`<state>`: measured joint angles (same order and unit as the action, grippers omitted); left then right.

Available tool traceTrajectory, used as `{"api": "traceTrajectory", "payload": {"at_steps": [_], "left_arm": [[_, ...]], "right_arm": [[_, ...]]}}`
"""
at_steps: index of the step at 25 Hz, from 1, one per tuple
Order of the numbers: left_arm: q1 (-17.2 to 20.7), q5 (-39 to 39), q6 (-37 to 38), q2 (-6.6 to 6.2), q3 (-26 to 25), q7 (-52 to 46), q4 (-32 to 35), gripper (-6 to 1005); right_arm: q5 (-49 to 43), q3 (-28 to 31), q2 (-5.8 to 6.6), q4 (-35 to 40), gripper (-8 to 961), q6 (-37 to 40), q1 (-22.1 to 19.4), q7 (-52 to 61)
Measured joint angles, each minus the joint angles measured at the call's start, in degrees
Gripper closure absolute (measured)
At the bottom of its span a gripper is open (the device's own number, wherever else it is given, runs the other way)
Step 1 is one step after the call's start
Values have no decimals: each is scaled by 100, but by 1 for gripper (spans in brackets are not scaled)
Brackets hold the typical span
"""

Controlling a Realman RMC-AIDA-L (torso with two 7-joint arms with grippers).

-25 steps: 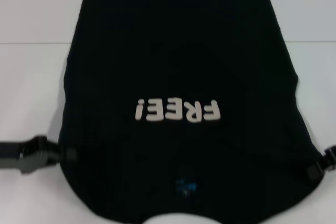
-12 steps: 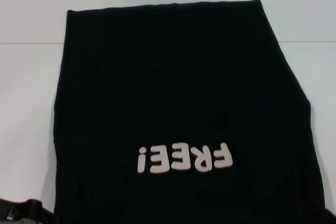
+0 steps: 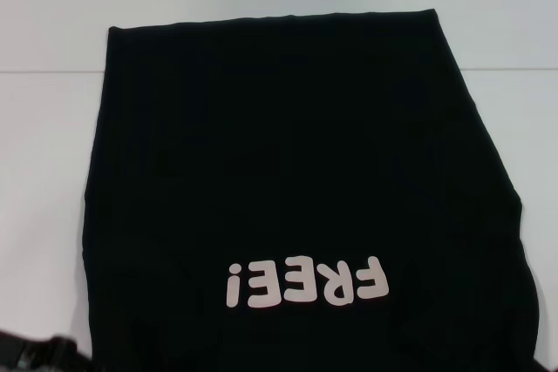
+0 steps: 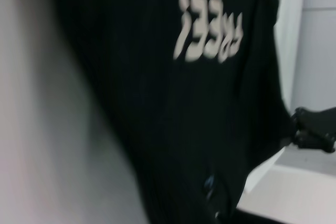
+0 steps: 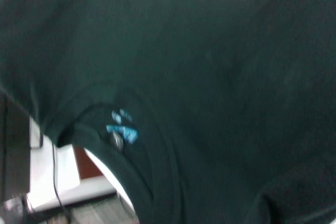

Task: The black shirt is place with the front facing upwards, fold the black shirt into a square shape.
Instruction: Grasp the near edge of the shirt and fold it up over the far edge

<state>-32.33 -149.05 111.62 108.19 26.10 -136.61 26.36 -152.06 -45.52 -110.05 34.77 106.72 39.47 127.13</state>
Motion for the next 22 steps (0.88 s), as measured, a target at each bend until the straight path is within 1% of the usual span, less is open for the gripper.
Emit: {"api": "traceTrajectory", "payload": {"at_steps": [3, 4, 6, 10, 11, 13, 16, 17, 18, 19, 20, 22], "left_arm": [[-72, 193, -79, -13, -197, 32, 19, 973], [-83, 260, -114, -21, -282, 41, 28, 973], [-107, 497, -307, -61, -627, 67, 50, 973], [-110, 1018, -986, -108, -1310, 97, 25, 973], [-101, 1219, -1197, -109, -1479, 132, 15, 973], [-64, 1566, -1586, -86, -1647, 220, 8, 973], [29, 2129, -2153, 29, -1755, 402, 0, 973], [61, 2314, -2302, 70, -1767, 472, -2, 973], [99, 2531, -2455, 129, -1769, 569, -4, 973], [124, 2738, -2603, 185, -1773, 669, -5, 973], [140, 2870, -2713, 228, -1772, 735, -7, 973], [147, 3113, -2999, 339, -1774, 938, -26, 973]], "right_arm": [[60, 471, 35, 18, 875, -68, 6, -22], [100, 719, 71, 15, 874, -101, 11, -24], [210, 1205, 155, -20, 872, -208, 15, -1], [673, 1994, 258, -44, 870, -493, -19, 97], [820, 2151, 274, -50, 869, -593, -29, 118], [1123, 2359, 290, -87, 867, -888, -51, 138], [1597, 2440, 239, -219, 865, -1479, -78, 70], [1956, 2446, 150, -321, 864, -1930, -95, -53], [1956, 2446, 150, -321, 864, -1930, -95, -53], [2245, 2437, 36, -396, 863, -2387, -127, -151], [2245, 2437, 36, -396, 862, -2387, -127, -151], [2502, 2419, -90, -440, 861, -2896, -156, -263]]}}
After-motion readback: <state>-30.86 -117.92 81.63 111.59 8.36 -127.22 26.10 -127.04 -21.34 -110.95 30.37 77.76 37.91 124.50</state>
